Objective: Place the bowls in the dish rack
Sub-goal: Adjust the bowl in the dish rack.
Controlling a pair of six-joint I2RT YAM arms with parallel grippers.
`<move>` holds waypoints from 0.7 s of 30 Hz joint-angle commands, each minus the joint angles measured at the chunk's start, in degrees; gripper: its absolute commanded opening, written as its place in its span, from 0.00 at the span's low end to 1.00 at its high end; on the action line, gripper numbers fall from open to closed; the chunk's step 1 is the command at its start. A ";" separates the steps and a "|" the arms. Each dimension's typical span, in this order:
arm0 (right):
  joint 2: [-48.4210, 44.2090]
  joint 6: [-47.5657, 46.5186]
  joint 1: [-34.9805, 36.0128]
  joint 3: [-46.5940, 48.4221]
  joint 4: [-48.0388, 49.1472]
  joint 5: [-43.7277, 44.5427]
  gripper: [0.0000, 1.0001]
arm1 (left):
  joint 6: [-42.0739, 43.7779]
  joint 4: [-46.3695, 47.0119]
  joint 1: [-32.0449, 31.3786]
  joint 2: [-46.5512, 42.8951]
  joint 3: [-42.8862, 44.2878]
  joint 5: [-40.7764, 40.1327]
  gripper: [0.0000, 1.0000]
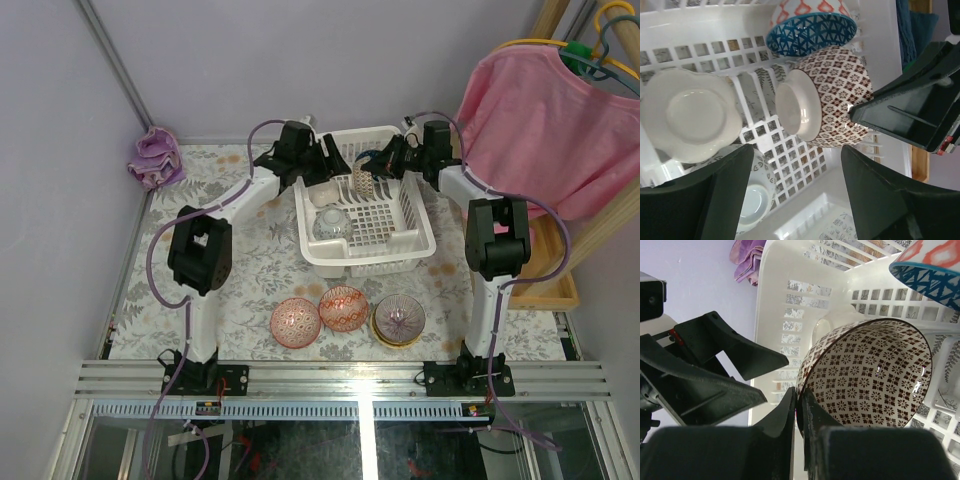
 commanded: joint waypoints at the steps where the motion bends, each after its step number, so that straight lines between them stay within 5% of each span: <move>1: 1.64 -4.22 -1.84 0.71 -6.68 4.38 0.08 | 0.90 -1.49 -1.22 0.99 2.26 -1.02 0.70; 21: -0.87 -15.79 -2.36 4.50 -20.43 17.78 0.23 | -0.16 -1.47 -3.85 4.20 5.51 -1.63 0.59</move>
